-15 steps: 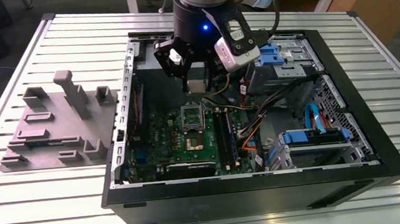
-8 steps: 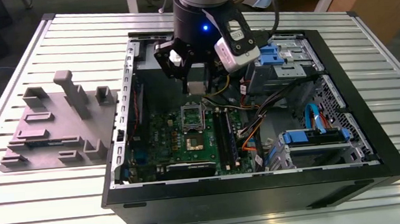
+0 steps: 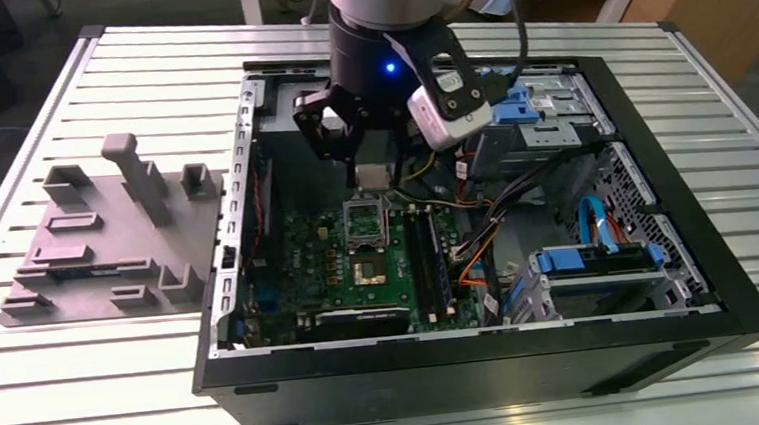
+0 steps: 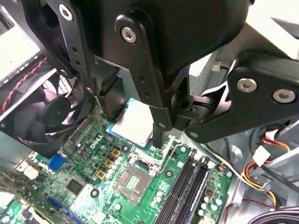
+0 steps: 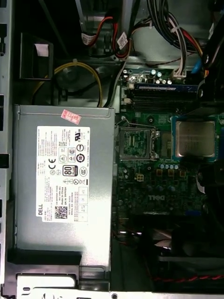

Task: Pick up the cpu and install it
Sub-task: 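Place the cpu into insertion slot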

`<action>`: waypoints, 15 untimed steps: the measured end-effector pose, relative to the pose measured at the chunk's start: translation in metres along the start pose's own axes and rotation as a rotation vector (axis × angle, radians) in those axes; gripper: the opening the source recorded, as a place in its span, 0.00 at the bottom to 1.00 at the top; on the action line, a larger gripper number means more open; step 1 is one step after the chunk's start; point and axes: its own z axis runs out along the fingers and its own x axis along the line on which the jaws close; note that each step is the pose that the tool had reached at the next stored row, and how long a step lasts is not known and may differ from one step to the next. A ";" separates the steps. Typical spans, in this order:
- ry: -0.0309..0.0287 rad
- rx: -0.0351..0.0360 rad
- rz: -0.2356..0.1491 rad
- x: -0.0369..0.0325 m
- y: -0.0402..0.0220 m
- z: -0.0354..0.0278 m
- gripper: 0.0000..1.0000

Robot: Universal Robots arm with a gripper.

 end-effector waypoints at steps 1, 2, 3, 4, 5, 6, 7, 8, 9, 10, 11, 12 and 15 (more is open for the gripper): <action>0.0001 0.0001 0.000 0.0000 0.0000 0.0018 0.47; 0.0001 0.0000 0.000 -0.0001 0.0000 0.0035 0.47; 0.0001 -0.0001 0.002 -0.0002 0.0000 0.0054 0.47; 0.0001 -0.0001 0.003 -0.0002 0.0000 0.0072 0.47; 0.0001 -0.0001 0.005 -0.0002 0.0000 0.0092 0.47; 0.0000 -0.0002 0.006 -0.0002 0.0000 0.0110 0.47; 0.0001 -0.0001 0.007 -0.0003 0.0000 0.0127 0.47; 0.0000 -0.0002 0.008 -0.0003 0.0000 0.0146 0.47; 0.0000 -0.0003 0.009 -0.0003 0.0000 0.0164 0.47; 0.0000 -0.0003 0.010 -0.0004 0.0000 0.0182 0.47; 0.0001 -0.0003 0.011 -0.0004 0.0000 0.0200 0.47; 0.0000 -0.0002 0.012 -0.0004 0.0000 0.0219 0.47; 0.0001 -0.0002 0.013 -0.0005 0.0000 0.0272 0.47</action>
